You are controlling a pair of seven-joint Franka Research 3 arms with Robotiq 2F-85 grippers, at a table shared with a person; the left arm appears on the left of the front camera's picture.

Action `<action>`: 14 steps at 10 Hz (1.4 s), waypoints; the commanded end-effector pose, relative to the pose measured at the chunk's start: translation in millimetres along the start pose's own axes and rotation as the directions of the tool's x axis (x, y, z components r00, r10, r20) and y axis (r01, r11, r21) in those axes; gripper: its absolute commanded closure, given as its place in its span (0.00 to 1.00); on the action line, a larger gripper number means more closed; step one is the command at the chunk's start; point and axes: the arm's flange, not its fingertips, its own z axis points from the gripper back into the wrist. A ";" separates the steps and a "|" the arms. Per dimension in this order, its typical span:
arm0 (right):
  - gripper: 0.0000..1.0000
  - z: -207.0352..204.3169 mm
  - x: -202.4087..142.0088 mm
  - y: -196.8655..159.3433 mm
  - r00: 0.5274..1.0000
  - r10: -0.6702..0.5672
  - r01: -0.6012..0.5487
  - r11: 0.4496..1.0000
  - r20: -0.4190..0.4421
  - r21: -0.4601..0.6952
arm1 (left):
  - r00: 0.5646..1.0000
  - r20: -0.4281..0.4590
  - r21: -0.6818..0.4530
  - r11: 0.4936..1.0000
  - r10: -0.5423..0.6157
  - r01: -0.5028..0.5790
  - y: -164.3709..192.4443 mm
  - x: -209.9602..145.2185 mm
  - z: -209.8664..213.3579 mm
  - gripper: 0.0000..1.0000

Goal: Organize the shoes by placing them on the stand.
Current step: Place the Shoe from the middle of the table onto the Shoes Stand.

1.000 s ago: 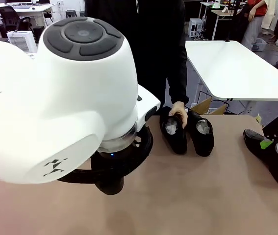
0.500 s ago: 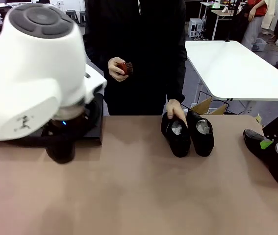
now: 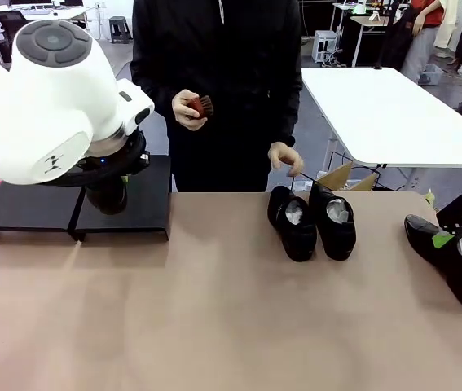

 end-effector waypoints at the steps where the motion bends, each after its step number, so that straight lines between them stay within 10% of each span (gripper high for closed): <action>1: 0.00 0.5 -0.7 0.2 1.000 0.008 -0.008 1.000 -0.002 0.003 | 1.000 0.004 0.001 1.000 -0.008 0.008 -6.7 -23.7 26.3 1.00; 6: 0.00 0.5 -0.7 0.2 1.000 0.008 -0.008 1.000 -0.002 0.003 | 0.965 -0.003 -0.032 0.964 -0.264 0.264 24.3 21.3 -31.8 1.00; 14: 0.00 0.5 -0.7 0.2 1.000 0.008 -0.008 1.000 -0.002 0.003 | 0.964 -0.093 0.004 0.968 -0.250 0.251 39.5 43.7 -91.1 1.00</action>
